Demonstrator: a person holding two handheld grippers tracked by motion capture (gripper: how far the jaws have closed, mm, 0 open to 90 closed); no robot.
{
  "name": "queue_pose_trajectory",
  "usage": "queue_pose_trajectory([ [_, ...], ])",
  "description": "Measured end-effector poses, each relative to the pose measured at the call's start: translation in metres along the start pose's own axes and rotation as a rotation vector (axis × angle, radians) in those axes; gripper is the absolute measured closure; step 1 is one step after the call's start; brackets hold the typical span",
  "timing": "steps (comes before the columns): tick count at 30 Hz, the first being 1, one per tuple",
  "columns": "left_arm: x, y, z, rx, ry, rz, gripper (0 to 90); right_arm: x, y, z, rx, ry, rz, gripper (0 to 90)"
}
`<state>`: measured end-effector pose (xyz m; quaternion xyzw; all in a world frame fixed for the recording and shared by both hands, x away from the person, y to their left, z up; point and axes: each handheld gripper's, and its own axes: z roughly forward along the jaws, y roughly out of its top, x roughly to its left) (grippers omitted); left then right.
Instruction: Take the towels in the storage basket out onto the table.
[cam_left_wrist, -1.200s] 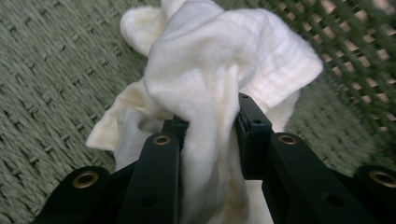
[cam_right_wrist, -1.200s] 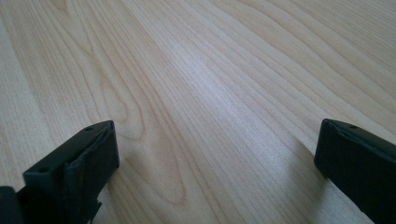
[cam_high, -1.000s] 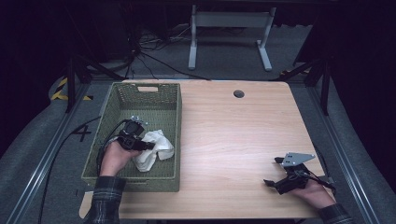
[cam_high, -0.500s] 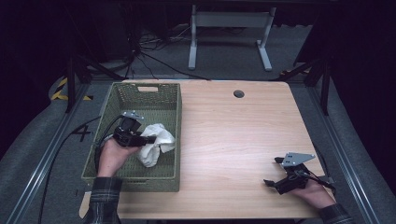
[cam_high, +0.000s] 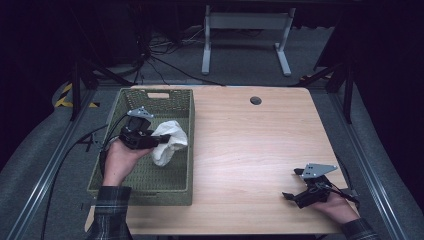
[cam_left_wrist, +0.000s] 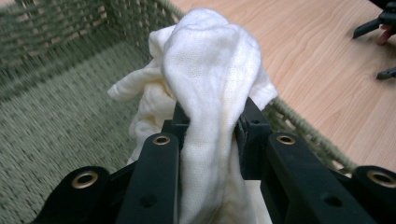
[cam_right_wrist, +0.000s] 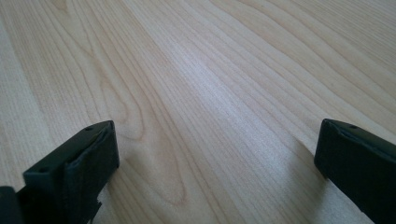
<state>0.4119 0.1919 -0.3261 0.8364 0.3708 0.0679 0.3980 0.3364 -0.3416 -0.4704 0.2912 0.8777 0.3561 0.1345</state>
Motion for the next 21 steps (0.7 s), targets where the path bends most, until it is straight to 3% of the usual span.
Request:
queue_pose_trajectory([
  [9,-0.022,0.026,-0.014,-0.074,-0.039,0.052,74.9,0.0,0.0,0.0,0.0,0.0,0.0,0.0],
  [15,-0.035,0.041,-0.015,-0.101,-0.062,0.085,75.0,0.0,0.0,0.0,0.0,0.0,0.0,0.0],
  [21,-0.049,0.052,-0.009,-0.13,-0.111,0.113,75.0,0.0,0.0,0.0,0.0,0.0,0.0,0.0],
])
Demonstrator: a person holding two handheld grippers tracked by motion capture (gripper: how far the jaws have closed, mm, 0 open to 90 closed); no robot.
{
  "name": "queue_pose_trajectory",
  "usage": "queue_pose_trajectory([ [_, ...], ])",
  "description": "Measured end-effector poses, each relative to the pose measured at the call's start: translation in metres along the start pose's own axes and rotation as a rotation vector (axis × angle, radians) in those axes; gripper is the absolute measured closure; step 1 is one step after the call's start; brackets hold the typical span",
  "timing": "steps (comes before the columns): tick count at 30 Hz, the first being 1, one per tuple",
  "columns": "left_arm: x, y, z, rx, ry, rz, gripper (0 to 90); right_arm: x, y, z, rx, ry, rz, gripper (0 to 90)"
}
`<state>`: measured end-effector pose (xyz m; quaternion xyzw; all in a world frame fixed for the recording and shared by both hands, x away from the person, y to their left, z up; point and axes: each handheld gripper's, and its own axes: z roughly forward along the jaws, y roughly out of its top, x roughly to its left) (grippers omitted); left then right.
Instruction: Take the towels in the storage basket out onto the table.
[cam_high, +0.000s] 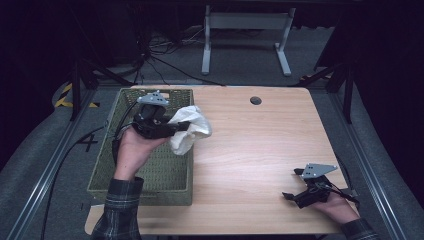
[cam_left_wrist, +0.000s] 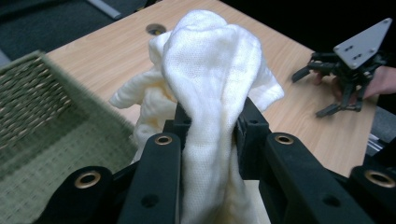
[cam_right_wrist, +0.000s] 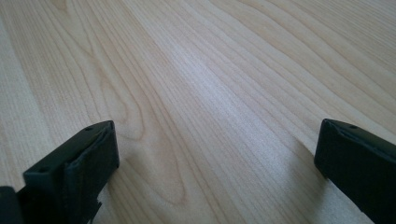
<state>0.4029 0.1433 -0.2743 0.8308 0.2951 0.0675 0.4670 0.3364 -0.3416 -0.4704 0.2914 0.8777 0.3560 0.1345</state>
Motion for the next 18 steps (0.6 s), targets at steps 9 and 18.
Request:
queue_pose_trajectory([
  [9,-0.021,0.013,0.023,-0.021,-0.06,0.04,75.0,0.0,0.0,0.0,0.0,0.0,0.0,0.0],
  [18,-0.04,0.02,0.051,-0.034,-0.12,0.059,75.0,0.0,0.0,0.0,0.0,0.0,0.0,0.0],
])
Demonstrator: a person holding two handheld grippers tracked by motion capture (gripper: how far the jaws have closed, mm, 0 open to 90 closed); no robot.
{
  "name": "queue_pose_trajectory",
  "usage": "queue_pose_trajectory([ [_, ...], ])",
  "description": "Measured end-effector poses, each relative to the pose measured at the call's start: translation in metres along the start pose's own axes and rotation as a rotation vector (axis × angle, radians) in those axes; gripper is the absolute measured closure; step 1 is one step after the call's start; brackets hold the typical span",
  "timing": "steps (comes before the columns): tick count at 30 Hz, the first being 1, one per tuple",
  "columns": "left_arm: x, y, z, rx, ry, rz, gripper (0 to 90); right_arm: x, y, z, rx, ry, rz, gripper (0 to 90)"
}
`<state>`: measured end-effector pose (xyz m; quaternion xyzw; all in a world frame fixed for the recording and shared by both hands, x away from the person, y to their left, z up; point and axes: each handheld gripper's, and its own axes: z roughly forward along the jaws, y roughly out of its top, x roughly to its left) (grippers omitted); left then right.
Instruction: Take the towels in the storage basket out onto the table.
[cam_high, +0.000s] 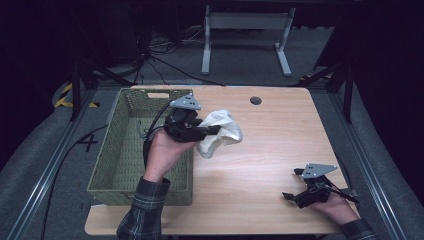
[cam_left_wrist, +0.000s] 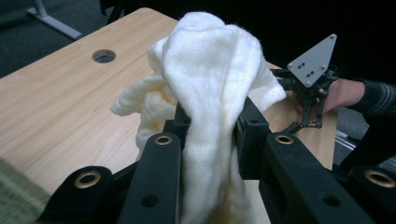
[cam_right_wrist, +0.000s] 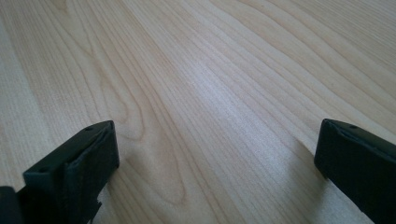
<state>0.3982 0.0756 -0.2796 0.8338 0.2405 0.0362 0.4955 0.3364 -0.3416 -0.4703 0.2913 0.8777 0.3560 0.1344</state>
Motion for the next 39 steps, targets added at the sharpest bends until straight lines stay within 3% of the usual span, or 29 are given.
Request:
queue_pose_trajectory([
  [7,-0.013,0.0,0.031,0.013,-0.06,0.022,75.0,-0.001,0.0,0.0,0.001,0.01,-0.008,0.0],
  [14,-0.023,-0.002,0.058,0.028,-0.092,0.035,75.0,-0.002,0.0,0.0,0.0,0.012,-0.011,0.0],
  [23,-0.03,-0.011,0.09,0.06,-0.096,0.048,75.0,-0.002,0.0,0.0,0.0,0.012,-0.012,0.0],
  [27,-0.036,-0.016,0.106,0.097,-0.069,0.068,75.0,-0.002,0.0,0.0,0.0,0.012,-0.012,0.0],
  [39,-0.045,-0.035,0.155,0.147,-0.081,0.074,75.0,-0.002,0.0,0.0,0.0,0.012,-0.012,0.0],
])
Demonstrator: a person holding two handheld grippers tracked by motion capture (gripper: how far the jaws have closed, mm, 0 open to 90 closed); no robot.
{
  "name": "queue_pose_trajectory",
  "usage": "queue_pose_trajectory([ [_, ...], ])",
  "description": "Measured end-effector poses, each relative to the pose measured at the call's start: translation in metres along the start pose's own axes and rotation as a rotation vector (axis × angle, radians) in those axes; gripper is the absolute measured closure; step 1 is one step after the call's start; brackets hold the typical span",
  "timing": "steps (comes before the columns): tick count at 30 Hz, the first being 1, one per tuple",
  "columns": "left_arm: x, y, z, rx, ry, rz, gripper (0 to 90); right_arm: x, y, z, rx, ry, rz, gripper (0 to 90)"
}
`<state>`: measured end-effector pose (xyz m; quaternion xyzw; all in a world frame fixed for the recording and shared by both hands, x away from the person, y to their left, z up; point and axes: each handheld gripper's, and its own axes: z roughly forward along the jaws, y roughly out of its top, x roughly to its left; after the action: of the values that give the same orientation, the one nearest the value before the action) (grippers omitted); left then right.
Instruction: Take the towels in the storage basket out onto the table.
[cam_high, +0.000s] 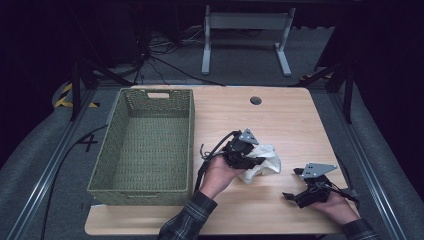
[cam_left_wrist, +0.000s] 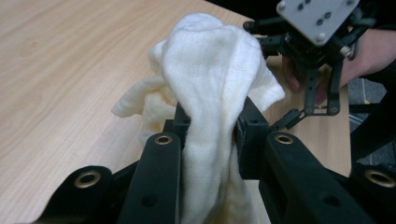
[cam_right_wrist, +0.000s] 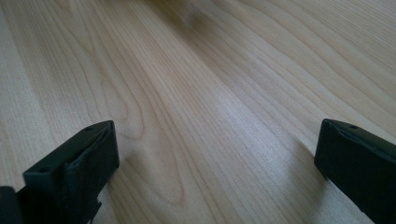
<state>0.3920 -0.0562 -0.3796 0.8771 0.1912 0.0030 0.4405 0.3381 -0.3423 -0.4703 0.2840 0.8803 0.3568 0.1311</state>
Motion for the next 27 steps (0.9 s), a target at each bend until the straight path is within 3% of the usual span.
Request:
queue_pose_trajectory([
  [11,0.011,-0.021,0.044,0.073,-0.024,-0.002,74.4,0.0,0.0,0.0,0.0,0.003,-0.004,0.0],
  [19,0.014,-0.034,0.069,0.147,0.002,0.009,72.4,-0.001,0.0,0.0,0.001,0.006,-0.007,0.0],
  [26,0.016,-0.035,0.071,0.141,-0.014,-0.01,64.0,0.0,0.0,0.0,-0.001,0.006,-0.006,0.0],
  [27,0.015,-0.035,0.071,0.133,-0.013,-0.017,57.7,-0.001,0.0,0.0,0.0,0.006,-0.007,0.0],
])
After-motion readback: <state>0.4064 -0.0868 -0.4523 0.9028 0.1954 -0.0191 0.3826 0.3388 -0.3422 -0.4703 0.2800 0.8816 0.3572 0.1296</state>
